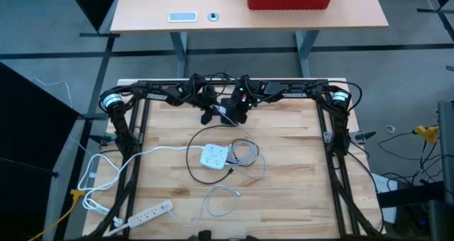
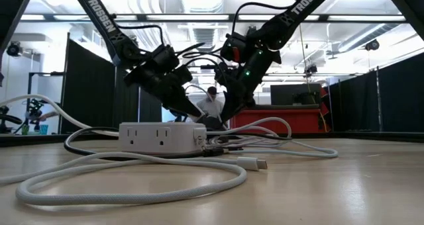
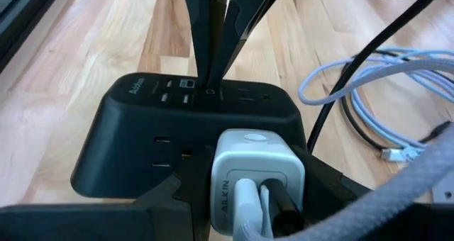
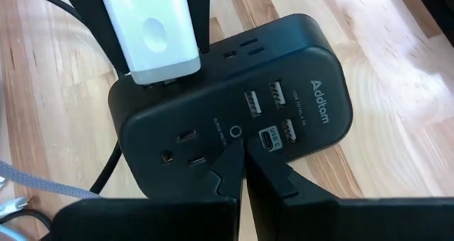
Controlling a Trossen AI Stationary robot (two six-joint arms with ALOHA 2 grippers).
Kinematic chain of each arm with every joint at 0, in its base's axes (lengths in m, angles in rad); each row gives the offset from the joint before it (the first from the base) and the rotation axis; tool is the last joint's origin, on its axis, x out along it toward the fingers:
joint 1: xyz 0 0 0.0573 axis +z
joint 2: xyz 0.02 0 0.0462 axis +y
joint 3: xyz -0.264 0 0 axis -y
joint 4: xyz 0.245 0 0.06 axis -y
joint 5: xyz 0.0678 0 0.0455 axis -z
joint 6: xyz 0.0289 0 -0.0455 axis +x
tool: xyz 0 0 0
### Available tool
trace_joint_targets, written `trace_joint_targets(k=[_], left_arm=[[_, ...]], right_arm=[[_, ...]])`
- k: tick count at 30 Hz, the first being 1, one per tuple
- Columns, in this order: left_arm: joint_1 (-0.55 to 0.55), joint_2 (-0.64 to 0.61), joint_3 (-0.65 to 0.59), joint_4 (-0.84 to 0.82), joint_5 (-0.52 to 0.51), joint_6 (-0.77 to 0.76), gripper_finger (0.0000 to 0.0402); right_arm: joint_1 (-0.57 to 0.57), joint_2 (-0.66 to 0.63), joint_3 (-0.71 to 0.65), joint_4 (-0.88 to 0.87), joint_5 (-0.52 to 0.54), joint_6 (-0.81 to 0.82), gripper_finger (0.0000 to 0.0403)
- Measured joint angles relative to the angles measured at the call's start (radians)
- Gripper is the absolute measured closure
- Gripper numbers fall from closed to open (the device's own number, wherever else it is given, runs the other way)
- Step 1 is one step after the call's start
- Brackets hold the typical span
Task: Insert USB
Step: Insert the white charger adapter with USB cables into the black outlet extension
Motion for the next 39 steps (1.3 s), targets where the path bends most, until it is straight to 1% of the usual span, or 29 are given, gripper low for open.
trace_joint_targets(k=[4, 8, 12, 16, 20, 24, 28, 33, 37, 39], left_arm=[[-0.005, 0.000, -0.032, 0.064, -0.005, -0.022, 0.0272], [-0.014, -0.001, -0.088, 0.167, -0.033, -0.050, 0.0272], [-0.029, 0.000, -0.147, 0.297, -0.067, -0.112, 0.0272], [-0.057, 0.000, -0.179, 0.366, -0.134, -0.134, 0.0272], [-0.085, 0.010, -0.187, 0.401, -0.192, -0.136, 0.0272], [-0.090, 0.012, -0.182, 0.395, -0.200, -0.134, 0.0272], [-0.089, 0.003, -0.190, 0.393, -0.211, -0.136, 0.0272], [-0.084, 0.000, -0.190, 0.382, -0.210, -0.123, 0.0272], [-0.084, -0.019, -0.191, 0.355, -0.201, -0.120, 0.0272], [-0.085, -0.034, -0.192, 0.330, -0.191, -0.115, 0.0272]], right_arm=[[0.000, 0.000, 0.000, 0.001, -0.002, 0.003, 0.0403], [0.000, 0.000, 0.000, 0.002, -0.006, 0.003, 0.0403], [0.000, 0.000, 0.000, 0.002, -0.009, 0.004, 0.0403], [0.000, 0.000, 0.000, 0.000, -0.016, 0.004, 0.0403], [0.000, -0.002, 0.000, -0.006, -0.016, 0.001, 0.0403], [-0.002, -0.010, 0.007, -0.028, -0.015, -0.003, 0.0403], [-0.005, -0.046, 0.027, -0.069, -0.001, -0.050, 0.0403], [-0.014, -0.072, 0.036, -0.179, -0.011, -0.115, 0.0403], [-0.019, -0.078, 0.037, -0.277, 0.048, -0.178, 0.0403], [-0.020, -0.079, 0.037, -0.284, 0.066, -0.202, 0.0403]])
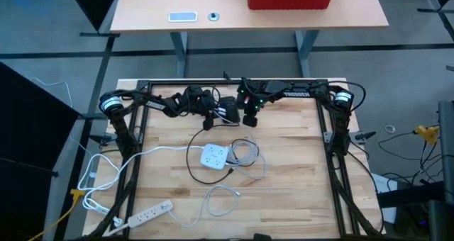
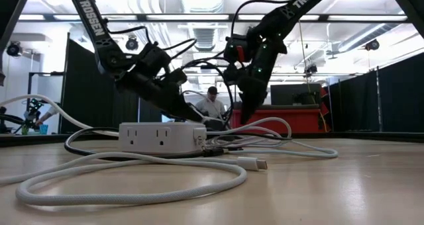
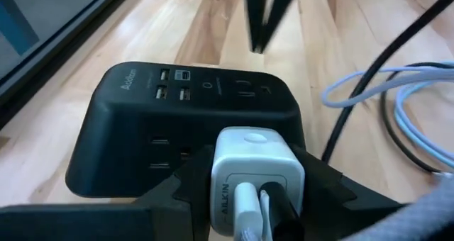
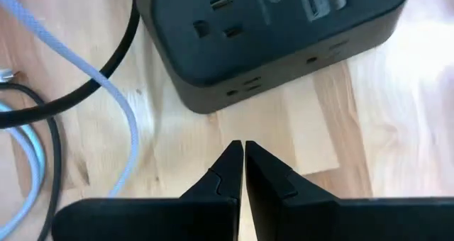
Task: Insert USB
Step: Insert the white charger adapter with USB cables into the black outlet extension
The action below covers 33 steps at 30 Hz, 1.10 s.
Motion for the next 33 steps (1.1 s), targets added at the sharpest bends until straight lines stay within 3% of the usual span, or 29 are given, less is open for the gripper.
trace_joint_targets(k=[5, 12, 19, 33], left_arm=[[-0.002, -0.037, -0.002, -0.074, 0.019, 0.048, 0.0272], [-0.014, -0.041, -0.002, -0.089, 0.072, 0.061, 0.0272], [-0.032, -0.041, -0.003, -0.090, 0.074, 0.069, 0.0272], [-0.052, -0.016, -0.004, -0.035, 0.003, 0.094, 0.0272]], right_arm=[[-0.004, 0.001, 0.004, 0.018, 0.025, -0.063, 0.0403], [0.023, 0.062, 0.004, 0.051, -0.050, -0.065, 0.0403], [0.071, 0.073, 0.004, 0.132, -0.043, -0.038, 0.0403], [0.085, 0.110, 0.005, 0.149, -0.096, 0.043, 0.0403]])
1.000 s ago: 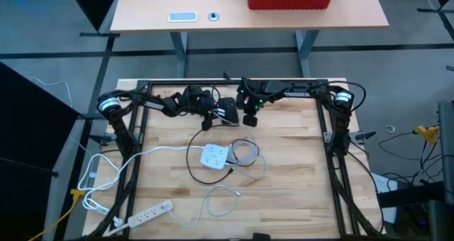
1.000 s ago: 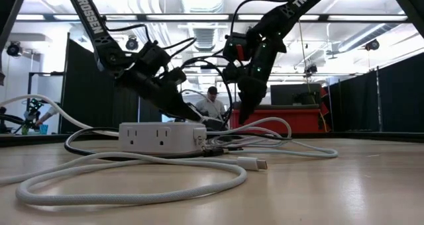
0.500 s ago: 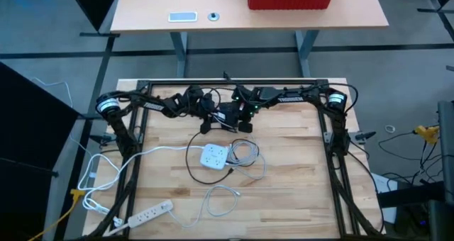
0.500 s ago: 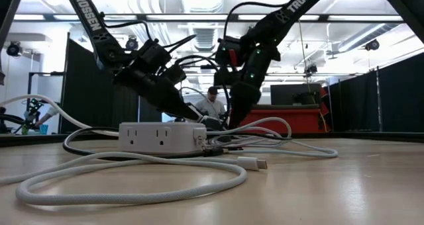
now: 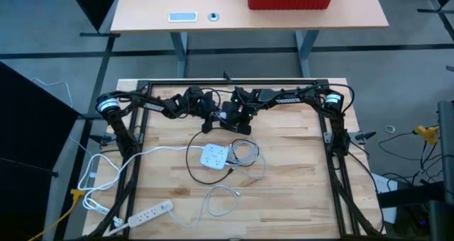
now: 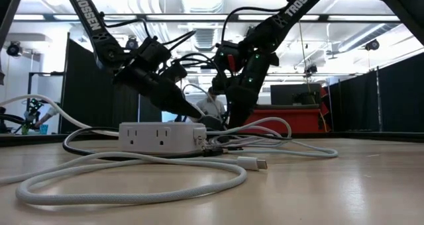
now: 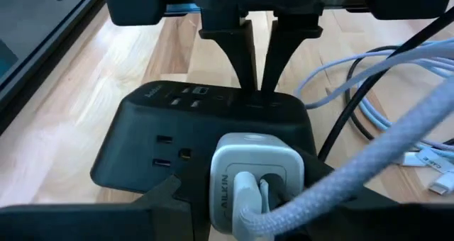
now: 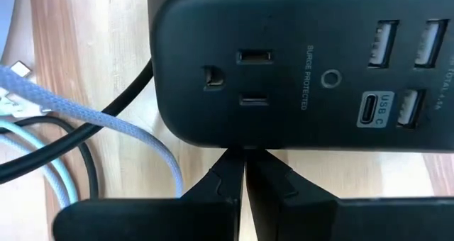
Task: Insert USB
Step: Insert the white charger adapter with USB cables into the black outlet extension
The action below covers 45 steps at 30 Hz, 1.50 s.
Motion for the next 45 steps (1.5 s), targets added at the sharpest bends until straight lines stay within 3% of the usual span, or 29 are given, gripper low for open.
trace_joint_targets(k=[15, 35, 37, 42, 45], left_arm=[[-0.021, 0.085, -0.002, 0.130, 0.129, -0.008, 0.0272], [-0.021, 0.119, -0.005, 0.207, 0.107, -0.018, 0.0272], [-0.021, 0.111, -0.005, 0.198, 0.081, -0.015, 0.0247], [-0.017, 0.083, -0.005, 0.155, 0.040, -0.020, 0.0089], [-0.017, 0.040, -0.005, 0.087, -0.004, -0.020, 0.0031]], right_arm=[[0.001, 0.005, 0.000, -0.051, -0.040, -0.019, 0.0403], [0.000, 0.006, 0.001, -0.084, -0.037, 0.056, 0.0403], [0.000, 0.007, 0.001, -0.072, -0.038, 0.059, 0.0403], [0.000, 0.009, 0.003, -0.047, -0.032, 0.054, 0.0403], [0.000, 0.005, 0.004, -0.049, -0.033, 0.034, 0.0403]])
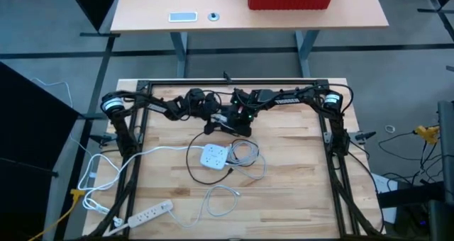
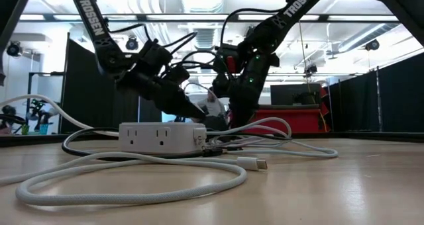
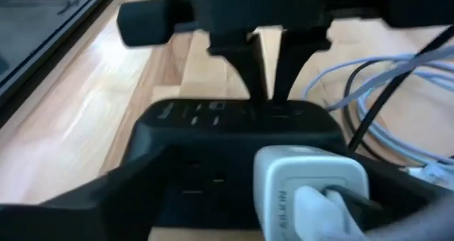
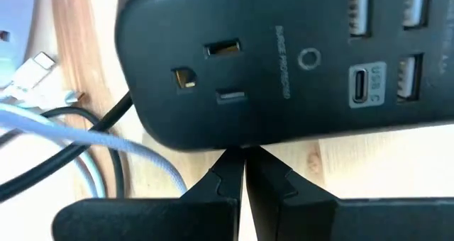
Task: Insert USB
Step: Insert the white charger adapter with USB cables into the black outlet extension
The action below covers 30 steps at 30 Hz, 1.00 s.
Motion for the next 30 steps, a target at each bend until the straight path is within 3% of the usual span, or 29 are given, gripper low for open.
trace_joint_targets(k=[6, 16, 25, 30], left_arm=[[0.000, -0.117, -0.002, -0.166, -0.088, 0.031, 0.0014], [0.001, -0.226, -0.002, -0.359, -0.088, 0.097, 0.0058], [0.002, -0.175, -0.002, -0.369, -0.080, 0.115, 0.0128], [0.002, -0.174, -0.002, -0.365, -0.079, 0.114, 0.0212]], right_arm=[[0.001, -0.029, 0.000, 0.009, -0.009, -0.010, 0.0403], [-0.001, -0.037, 0.001, 0.032, -0.008, -0.019, 0.0403], [-0.002, -0.037, 0.000, 0.064, -0.003, 0.009, 0.0403], [-0.002, -0.037, -0.001, 0.065, -0.001, 0.019, 0.0403]])
